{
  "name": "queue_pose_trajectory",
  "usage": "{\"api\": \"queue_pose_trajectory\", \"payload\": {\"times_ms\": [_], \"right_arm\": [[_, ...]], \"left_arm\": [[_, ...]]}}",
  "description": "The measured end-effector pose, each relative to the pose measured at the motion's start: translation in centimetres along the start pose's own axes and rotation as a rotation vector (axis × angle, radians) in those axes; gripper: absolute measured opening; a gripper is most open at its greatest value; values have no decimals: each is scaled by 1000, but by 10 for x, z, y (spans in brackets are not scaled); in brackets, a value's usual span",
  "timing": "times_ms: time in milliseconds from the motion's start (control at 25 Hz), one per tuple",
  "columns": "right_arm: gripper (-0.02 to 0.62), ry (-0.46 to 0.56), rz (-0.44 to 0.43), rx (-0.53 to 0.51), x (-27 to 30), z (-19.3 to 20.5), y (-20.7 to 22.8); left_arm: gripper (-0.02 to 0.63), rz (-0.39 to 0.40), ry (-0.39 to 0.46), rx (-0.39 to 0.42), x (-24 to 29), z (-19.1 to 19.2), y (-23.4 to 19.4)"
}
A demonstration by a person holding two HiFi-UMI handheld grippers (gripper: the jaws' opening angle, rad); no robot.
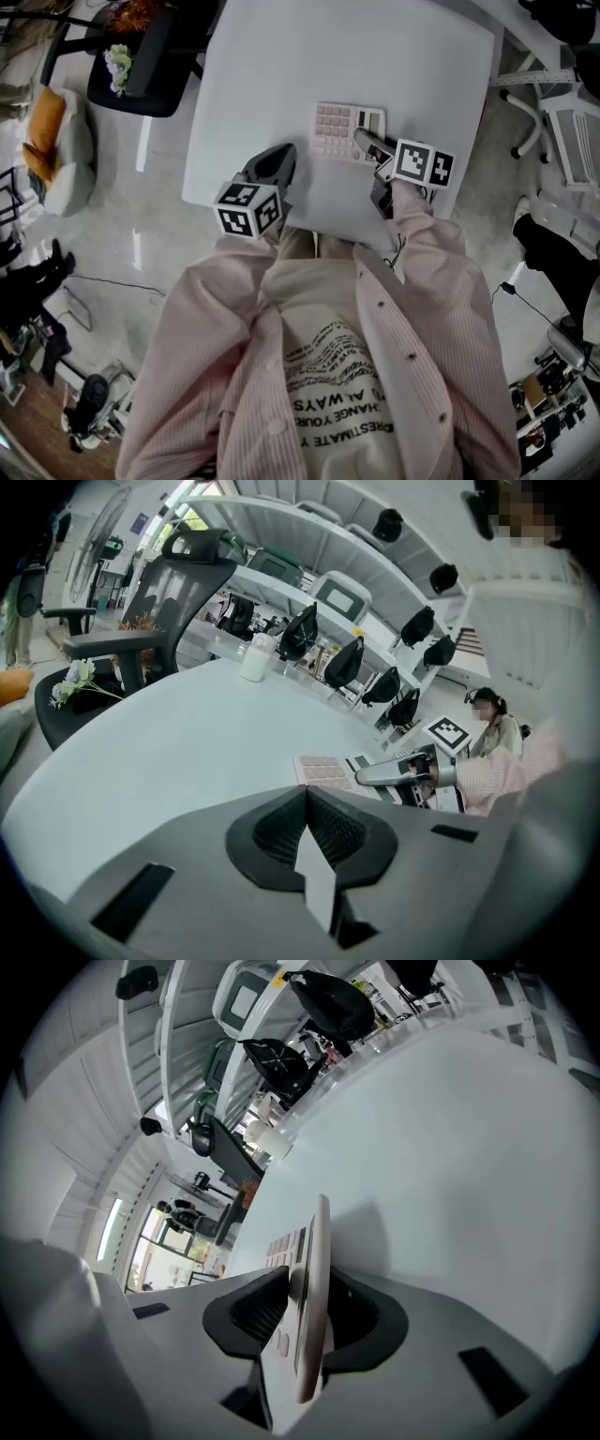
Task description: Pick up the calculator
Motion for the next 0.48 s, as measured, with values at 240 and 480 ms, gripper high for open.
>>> {"api": "queue_pose_trajectory", "payload": {"times_ms": [240, 480], "right_arm": [[112, 8, -10, 9, -1, 0, 1], [108, -10, -18, 1, -2, 3, -3]], "left_arm": [[2, -8, 3, 3, -1, -3, -4], [2, -10, 10, 12, -3, -8, -5]]}}
Point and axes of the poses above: the fingertips, and each gripper's own axes: x forward along the fingers, y to its right, z out of its underside, the point moved 10 cm from there along -x, backward along the fingers, and after that the axes turned 12 degrees about x, right-handed, at the moved point
